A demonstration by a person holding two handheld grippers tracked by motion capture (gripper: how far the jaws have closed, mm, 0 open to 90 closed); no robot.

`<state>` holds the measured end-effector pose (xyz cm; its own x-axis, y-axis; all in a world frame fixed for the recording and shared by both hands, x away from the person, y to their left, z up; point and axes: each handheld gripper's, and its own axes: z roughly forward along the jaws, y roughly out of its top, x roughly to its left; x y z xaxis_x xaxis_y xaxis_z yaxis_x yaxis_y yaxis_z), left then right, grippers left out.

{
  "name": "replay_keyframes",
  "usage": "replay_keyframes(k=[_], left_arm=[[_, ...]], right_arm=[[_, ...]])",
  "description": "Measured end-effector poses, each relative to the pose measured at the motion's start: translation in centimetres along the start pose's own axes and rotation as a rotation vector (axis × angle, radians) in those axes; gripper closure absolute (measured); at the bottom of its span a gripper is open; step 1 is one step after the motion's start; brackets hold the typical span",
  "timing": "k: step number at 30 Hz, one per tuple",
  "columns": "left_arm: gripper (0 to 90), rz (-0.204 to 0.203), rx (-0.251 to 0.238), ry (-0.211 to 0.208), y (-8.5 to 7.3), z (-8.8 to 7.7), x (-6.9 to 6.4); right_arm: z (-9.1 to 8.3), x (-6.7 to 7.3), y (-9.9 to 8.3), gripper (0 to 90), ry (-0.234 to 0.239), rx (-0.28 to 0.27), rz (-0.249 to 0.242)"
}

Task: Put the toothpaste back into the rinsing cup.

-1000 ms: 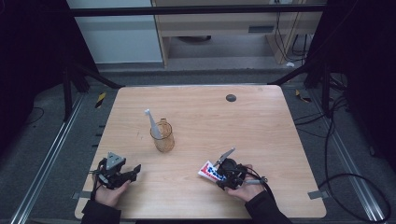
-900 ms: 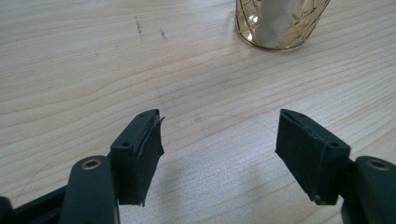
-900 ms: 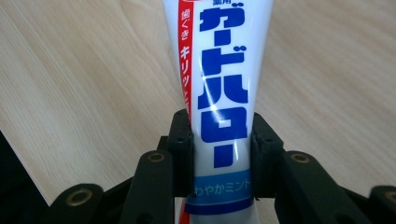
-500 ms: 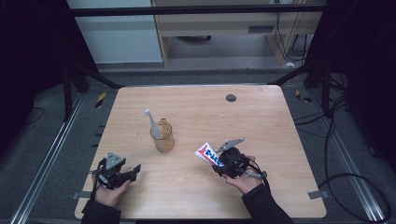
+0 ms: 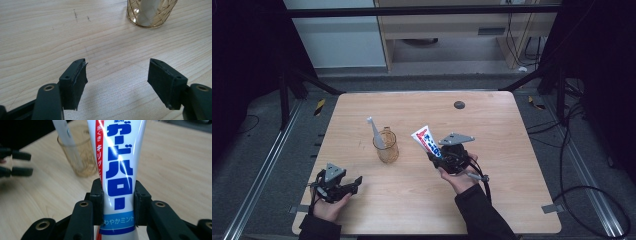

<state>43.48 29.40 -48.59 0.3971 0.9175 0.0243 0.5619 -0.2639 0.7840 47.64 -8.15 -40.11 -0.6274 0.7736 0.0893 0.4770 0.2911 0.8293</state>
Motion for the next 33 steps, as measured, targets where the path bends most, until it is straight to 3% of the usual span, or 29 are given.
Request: replay_keyframes(k=[12, 28, 33], left_arm=[[30.4, 0.001, -0.002, 0.001, 0.0, 0.0, 0.1], [30.6, -0.001, -0.002, 0.001, 0.0, 0.0, 0.1], [30.5, -0.003, -0.003, -0.001, 0.0, 0.0, 0.1]], right_arm=[[1.1, 0.3, 1.3, 67.7, -0.053, -0.187, 0.062], [3.7, 1.3, 2.3, 67.7, -0.163, -0.327, 0.098], [4.6, 1.8, 2.9, 67.6, -0.179, -0.364, 0.095]])
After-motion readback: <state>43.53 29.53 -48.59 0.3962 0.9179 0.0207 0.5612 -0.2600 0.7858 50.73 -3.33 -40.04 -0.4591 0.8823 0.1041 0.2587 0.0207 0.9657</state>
